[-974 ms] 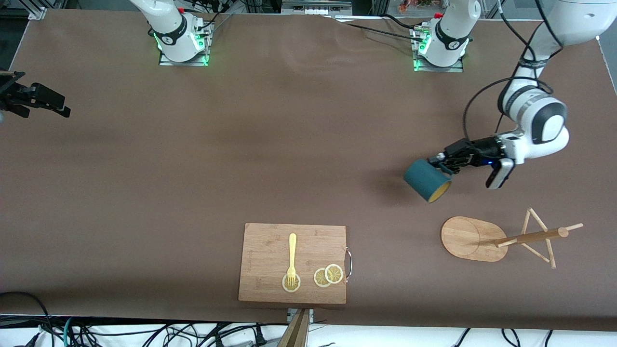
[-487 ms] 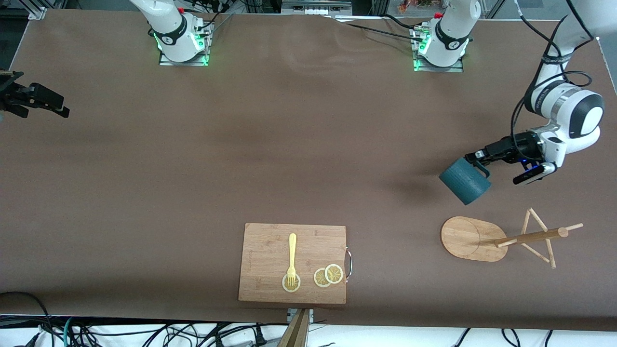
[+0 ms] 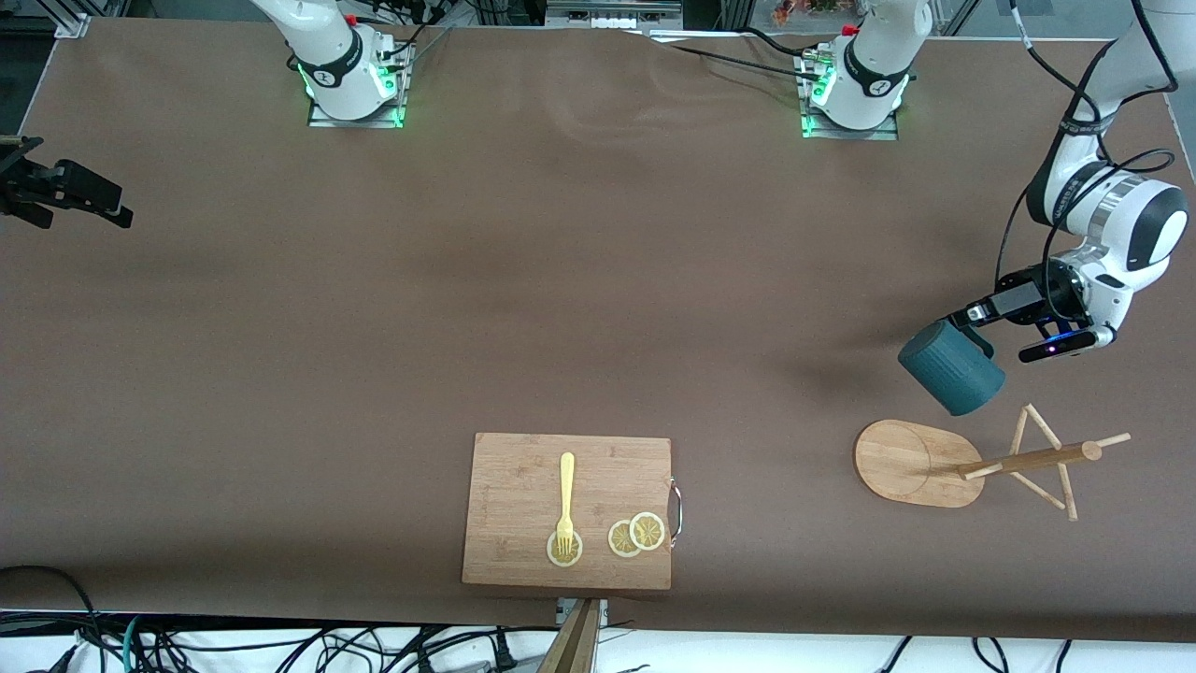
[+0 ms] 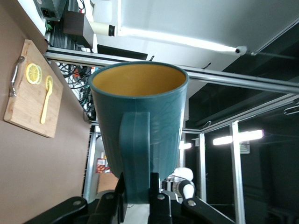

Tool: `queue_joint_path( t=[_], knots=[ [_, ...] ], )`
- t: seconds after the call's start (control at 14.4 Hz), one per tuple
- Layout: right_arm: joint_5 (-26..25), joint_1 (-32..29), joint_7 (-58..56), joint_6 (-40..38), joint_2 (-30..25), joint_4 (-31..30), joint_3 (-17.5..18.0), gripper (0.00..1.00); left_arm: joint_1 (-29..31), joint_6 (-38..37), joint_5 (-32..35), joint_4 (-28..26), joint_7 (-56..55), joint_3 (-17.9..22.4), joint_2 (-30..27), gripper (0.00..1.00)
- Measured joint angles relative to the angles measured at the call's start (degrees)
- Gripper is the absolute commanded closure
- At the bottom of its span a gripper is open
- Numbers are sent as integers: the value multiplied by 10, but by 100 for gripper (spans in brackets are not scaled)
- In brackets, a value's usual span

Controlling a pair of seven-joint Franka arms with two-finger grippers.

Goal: Pass cup and hang on rack
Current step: 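Lower the mug onto a peg of the wooden rack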

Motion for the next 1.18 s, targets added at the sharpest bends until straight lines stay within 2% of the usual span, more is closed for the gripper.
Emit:
queue_joint_path(
  t=[0.49, 0.7, 1.18],
  knots=[
    [0, 0, 0, 0, 0, 0, 0, 0, 36, -29, -19, 2, -18, 0, 25, 100],
    [0, 0, 0, 0, 0, 0, 0, 0, 39, -31, -55, 3, -31, 0, 43, 100],
    [1, 0, 0, 0, 1, 0, 0, 0, 50, -34, -60, 50, -58, 0, 85, 100]
  ],
)
